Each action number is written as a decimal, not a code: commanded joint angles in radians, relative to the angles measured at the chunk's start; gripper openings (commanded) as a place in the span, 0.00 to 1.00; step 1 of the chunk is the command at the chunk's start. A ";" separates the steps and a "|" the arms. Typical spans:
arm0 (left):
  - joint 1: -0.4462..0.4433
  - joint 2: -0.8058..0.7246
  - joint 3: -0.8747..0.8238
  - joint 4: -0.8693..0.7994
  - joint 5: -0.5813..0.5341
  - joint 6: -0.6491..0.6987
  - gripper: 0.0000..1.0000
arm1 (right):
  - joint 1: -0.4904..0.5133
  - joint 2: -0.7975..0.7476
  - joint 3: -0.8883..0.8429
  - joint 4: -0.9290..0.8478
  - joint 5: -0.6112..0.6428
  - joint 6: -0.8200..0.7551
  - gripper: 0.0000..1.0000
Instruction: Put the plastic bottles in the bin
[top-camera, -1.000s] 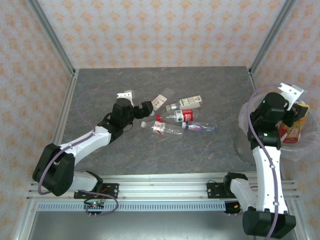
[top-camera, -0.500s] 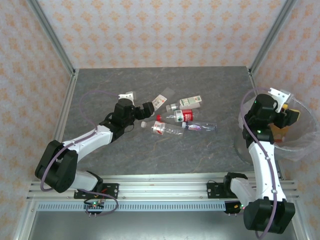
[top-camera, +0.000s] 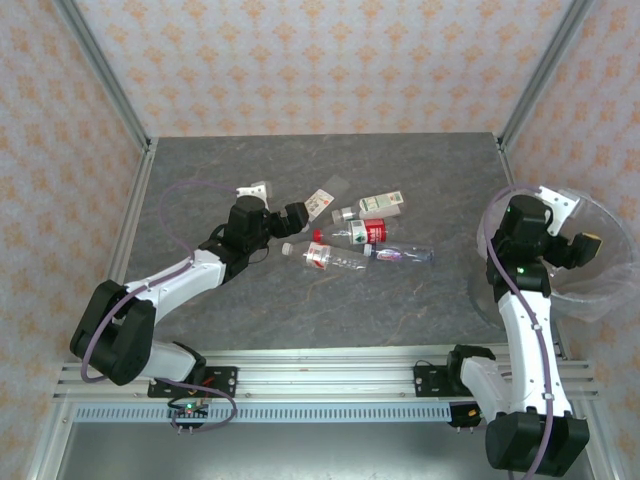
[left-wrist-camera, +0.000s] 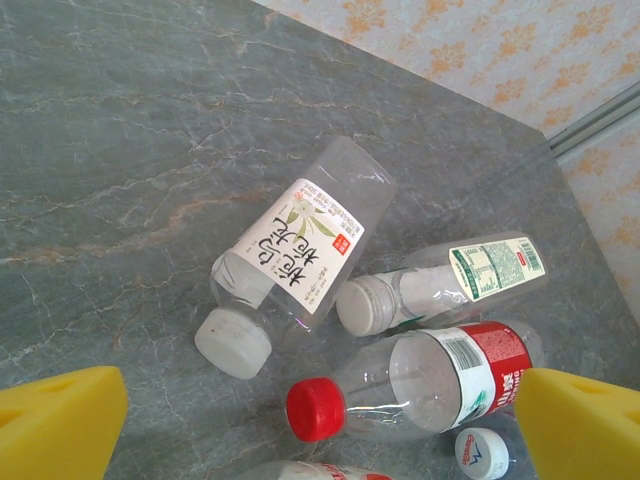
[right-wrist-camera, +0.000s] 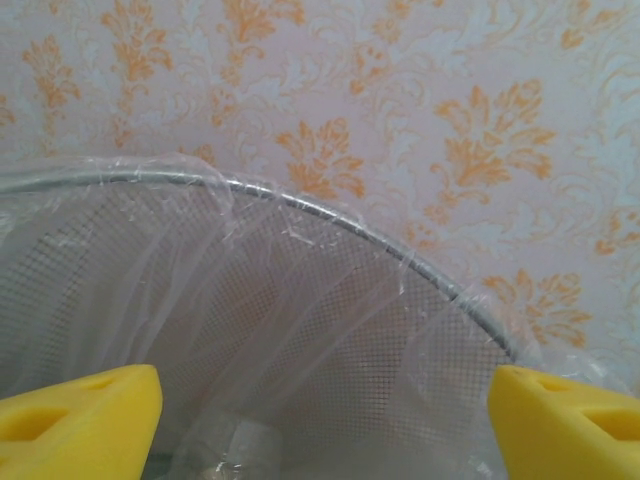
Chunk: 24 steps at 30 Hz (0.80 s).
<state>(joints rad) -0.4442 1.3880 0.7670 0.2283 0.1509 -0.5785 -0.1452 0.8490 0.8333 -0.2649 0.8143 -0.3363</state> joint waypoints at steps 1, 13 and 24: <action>0.006 0.003 0.023 -0.013 -0.001 -0.011 1.00 | -0.003 -0.005 0.035 -0.063 -0.046 0.058 0.96; 0.006 0.023 0.035 -0.029 -0.001 -0.020 1.00 | 0.001 -0.055 0.074 -0.116 -0.141 0.110 0.99; 0.006 0.036 0.045 -0.057 0.012 -0.011 1.00 | 0.013 -0.154 0.142 -0.142 -0.530 0.242 0.99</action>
<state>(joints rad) -0.4442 1.4151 0.7769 0.1974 0.1535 -0.5865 -0.1436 0.7010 0.9329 -0.3790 0.4412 -0.1593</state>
